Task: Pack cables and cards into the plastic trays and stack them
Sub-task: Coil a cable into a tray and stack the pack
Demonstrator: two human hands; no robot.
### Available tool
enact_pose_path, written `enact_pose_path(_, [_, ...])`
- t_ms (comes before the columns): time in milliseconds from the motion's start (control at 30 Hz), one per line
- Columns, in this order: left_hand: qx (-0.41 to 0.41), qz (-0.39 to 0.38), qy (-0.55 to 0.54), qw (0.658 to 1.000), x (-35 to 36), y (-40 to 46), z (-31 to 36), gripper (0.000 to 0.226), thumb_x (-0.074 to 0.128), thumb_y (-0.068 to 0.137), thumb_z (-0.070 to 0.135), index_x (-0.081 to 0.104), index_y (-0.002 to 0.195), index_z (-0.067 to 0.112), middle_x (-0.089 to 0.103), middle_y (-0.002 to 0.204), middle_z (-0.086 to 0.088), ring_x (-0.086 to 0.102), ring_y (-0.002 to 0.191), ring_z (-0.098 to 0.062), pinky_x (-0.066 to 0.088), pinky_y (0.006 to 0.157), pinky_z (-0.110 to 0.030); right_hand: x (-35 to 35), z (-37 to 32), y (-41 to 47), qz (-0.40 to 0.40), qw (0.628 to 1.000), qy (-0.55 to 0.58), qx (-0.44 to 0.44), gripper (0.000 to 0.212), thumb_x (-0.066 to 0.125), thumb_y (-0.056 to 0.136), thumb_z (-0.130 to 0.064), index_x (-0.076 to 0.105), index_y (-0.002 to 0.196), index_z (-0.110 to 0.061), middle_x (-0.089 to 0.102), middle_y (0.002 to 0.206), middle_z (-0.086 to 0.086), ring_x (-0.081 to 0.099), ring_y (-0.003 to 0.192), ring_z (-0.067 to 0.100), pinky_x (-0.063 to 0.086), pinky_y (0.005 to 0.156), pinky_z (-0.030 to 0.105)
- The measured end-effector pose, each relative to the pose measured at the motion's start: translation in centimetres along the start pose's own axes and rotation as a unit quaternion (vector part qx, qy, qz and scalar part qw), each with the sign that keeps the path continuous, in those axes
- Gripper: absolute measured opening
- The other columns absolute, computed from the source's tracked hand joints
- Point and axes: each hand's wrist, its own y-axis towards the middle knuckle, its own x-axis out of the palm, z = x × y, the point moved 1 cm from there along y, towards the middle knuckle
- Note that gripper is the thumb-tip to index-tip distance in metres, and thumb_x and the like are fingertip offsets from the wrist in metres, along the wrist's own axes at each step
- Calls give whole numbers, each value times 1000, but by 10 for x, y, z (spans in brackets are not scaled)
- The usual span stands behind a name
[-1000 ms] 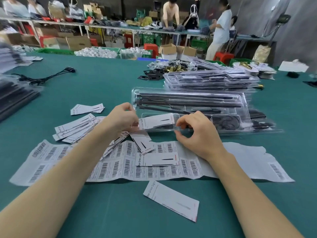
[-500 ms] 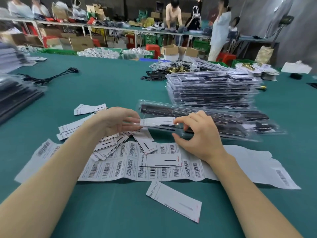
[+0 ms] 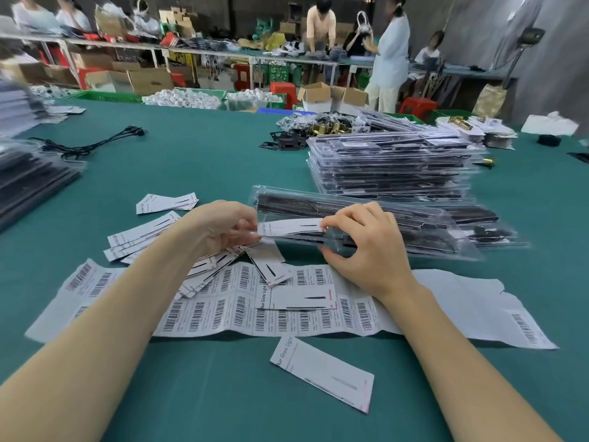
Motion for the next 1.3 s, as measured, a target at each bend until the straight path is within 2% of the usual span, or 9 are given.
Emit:
enact_pose_path(133, [4, 1, 3, 1000, 2, 0, 0, 8, 54, 92, -6, 53, 90, 1, 51, 74, -9, 57, 40, -10, 44, 35, -17, 3, -4, 2, -16, 1000, -6, -11, 37, 81, 80, -35, 75, 115, -24, 71, 115, -12, 56, 104, 19, 43, 86, 39])
enact_pose_path(333, [4, 6, 2, 1000, 0, 1, -1, 5, 56, 91, -5, 55, 91, 0, 53, 71, -9, 58, 41, -12, 48, 38, -19, 6, -6, 1, 4, 998, 52, 18, 38, 87, 76, -19, 78, 113, -17, 72, 101, 2, 65, 86, 21, 56, 72, 34])
enact_pose_path(467, [-4, 6, 30, 1000, -4, 2, -3, 10, 60, 92, 0, 58, 102, 0, 69, 63, -8, 66, 49, -15, 55, 49, -23, 7, -4, 0, -9, 997, 69, 13, 37, 83, 80, -16, 76, 117, -16, 73, 105, 1, 66, 90, 19, 59, 72, 35])
enact_pose_path(700, [50, 58, 72, 994, -11, 7, -1, 15, 58, 93, -2, 57, 107, -7, 71, 98, -21, 73, 60, -18, 57, 50, -23, -5, 13, -2, -34, 998, -6, 48, 37, 81, 78, -34, 72, 113, -27, 71, 108, -13, 58, 104, 17, 43, 85, 35])
enact_pose_path(833, [150, 207, 377, 890, -34, 11, -2, 12, 65, 86, 15, 59, 97, 13, 70, 95, -6, 68, 85, -24, 56, 76, -36, -12, 28, -8, -70, 993, -1, 93, 32, 82, 77, -41, 73, 105, -29, 70, 105, -15, 55, 105, 15, 44, 89, 39])
enact_pose_path(900, [243, 231, 437, 835, -33, 12, -4, 18, 67, 88, 26, 57, 99, 17, 66, 99, -1, 61, 92, -23, 47, 80, -34, -11, 28, -7, -80, 993, 8, 89, 29, 82, 78, -37, 74, 104, -27, 70, 105, -14, 55, 105, 15, 45, 91, 41])
enact_pose_path(1033, [440, 28, 463, 769, -9, -1, -5, 49, 70, 83, 61, 56, 120, 33, 58, 118, 18, 50, 112, -3, 36, 95, -16, -9, 29, -8, -77, 994, 3, 78, 28, 81, 81, -38, 76, 108, -28, 71, 105, -13, 57, 105, 17, 47, 89, 43])
enact_pose_path(1133, [500, -22, 487, 716, 9, -3, -11, 40, 75, 87, 39, 66, 124, 32, 65, 123, 17, 57, 116, -5, 46, 102, -28, -7, 30, -10, -55, 996, 2, 69, 31, 81, 82, -35, 78, 112, -28, 72, 99, -11, 59, 97, 20, 48, 82, 44])
enact_pose_path(1300, [570, 45, 423, 703, 19, -5, -26, 28, 79, 84, 12, 79, 111, 22, 76, 110, 5, 72, 105, -14, 60, 87, -41, -5, 30, -13, -27, 998, 5, 55, 28, 83, 81, -30, 79, 109, -27, 74, 95, -10, 61, 93, 22, 50, 78, 44])
